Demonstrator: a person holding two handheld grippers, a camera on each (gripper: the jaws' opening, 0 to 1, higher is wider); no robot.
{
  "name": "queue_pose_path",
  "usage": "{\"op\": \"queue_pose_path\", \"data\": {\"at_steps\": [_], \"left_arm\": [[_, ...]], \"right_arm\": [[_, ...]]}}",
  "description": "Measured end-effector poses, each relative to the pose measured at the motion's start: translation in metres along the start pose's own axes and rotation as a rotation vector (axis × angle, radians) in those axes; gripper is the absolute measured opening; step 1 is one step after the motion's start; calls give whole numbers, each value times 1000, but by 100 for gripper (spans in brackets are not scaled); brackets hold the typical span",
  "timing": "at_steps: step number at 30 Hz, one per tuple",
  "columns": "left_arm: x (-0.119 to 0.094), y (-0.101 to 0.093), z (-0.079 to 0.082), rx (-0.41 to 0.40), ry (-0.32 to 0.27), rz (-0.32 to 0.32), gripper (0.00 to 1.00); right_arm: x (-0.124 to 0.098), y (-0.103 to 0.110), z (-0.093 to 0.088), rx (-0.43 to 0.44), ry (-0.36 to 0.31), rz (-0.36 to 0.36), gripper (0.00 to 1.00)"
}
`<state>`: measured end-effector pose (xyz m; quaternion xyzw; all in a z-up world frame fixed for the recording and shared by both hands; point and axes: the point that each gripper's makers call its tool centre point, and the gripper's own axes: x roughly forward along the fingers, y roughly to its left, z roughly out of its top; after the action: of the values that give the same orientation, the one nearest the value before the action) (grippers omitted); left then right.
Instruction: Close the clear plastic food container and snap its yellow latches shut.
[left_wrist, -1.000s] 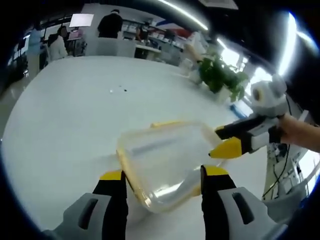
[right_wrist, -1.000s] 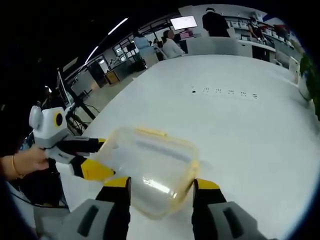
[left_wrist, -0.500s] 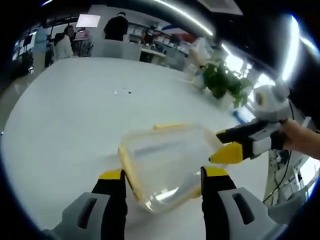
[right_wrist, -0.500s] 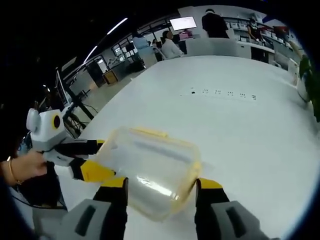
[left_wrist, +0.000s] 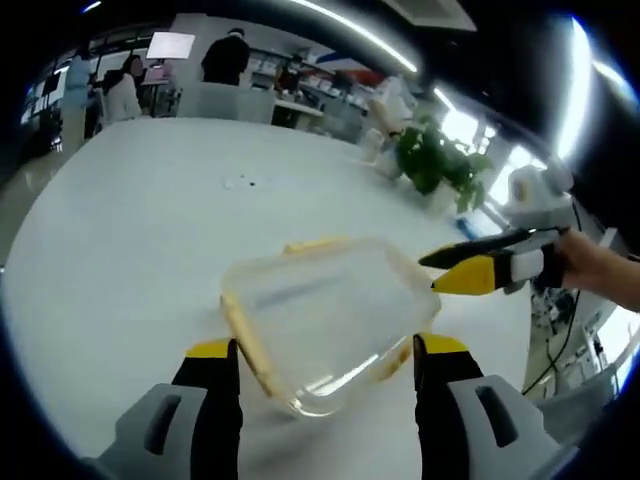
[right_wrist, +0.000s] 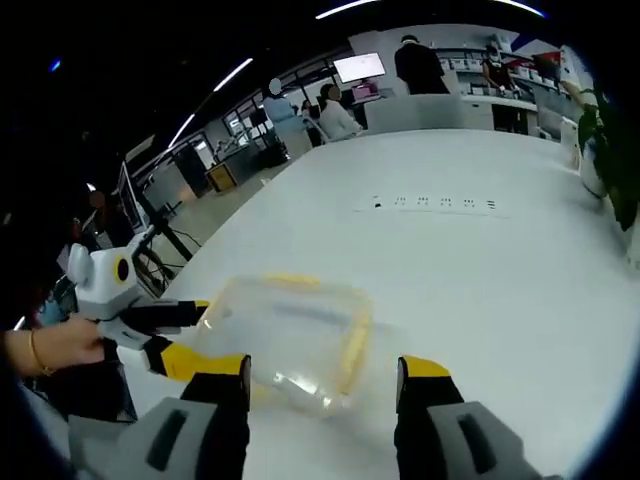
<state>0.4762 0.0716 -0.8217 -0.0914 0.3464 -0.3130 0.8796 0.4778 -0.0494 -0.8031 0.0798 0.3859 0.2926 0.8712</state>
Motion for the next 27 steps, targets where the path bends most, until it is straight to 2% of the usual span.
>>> {"op": "queue_pose_path", "data": {"at_steps": [5,10,21,27], "left_arm": [[-4,-1,-4,26,16,-1,75],[-2,0,-2,42,20,-11,76],[11,6,9,75,28,-23,80],[12,7,8,102,36,-22,80]], "right_arm": [[-9,3,-8,2,-3,1,58],[-13,6,-12,11,-6,8,57],[-17,3,-10,10,-12,5,57],[-19,2,-11,7,-11,4,57]]}}
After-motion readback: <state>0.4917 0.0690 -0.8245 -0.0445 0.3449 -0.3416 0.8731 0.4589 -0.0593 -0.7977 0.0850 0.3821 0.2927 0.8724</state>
